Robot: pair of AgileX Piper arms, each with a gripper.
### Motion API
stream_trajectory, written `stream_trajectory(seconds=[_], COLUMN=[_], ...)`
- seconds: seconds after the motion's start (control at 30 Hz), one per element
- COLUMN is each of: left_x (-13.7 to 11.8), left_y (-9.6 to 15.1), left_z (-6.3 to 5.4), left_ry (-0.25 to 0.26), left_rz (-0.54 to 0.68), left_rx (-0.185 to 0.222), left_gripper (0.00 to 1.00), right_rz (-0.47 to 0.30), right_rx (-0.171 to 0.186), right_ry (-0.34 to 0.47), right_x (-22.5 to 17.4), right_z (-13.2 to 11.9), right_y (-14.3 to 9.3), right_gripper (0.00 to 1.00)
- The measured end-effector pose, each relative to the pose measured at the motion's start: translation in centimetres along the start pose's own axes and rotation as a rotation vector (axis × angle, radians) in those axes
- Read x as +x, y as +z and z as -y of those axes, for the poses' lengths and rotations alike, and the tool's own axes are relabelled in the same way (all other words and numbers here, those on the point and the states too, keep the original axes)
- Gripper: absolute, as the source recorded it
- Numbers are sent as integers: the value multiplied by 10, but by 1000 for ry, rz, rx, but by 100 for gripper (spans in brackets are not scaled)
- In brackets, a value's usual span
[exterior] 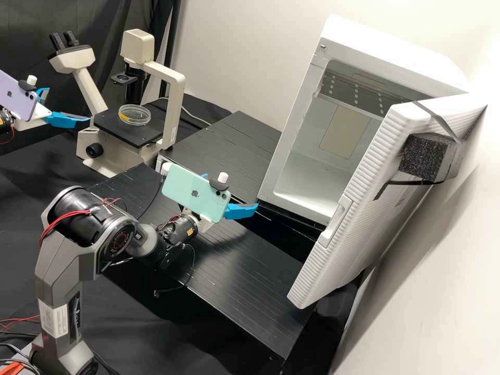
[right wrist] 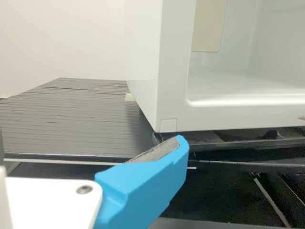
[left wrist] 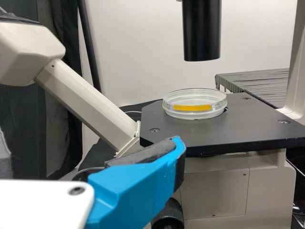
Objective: Move the petri dish to the bench.
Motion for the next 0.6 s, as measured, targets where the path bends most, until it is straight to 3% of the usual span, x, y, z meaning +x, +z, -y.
stream_trajectory(seconds=[0.4, 0.6], left_x=[0, 0], left_y=[0, 0], left_z=[0, 0], left_ry=[0, 0], left_rz=[0, 0], left_rx=[0, 0], left_gripper=[100, 100], right_rz=[-4, -78], right_rx=[-1, 2], right_ry=[5, 7], right_x=[-6, -33], right_z=[3, 10], right_y=[3, -9], right_gripper=[100, 100])
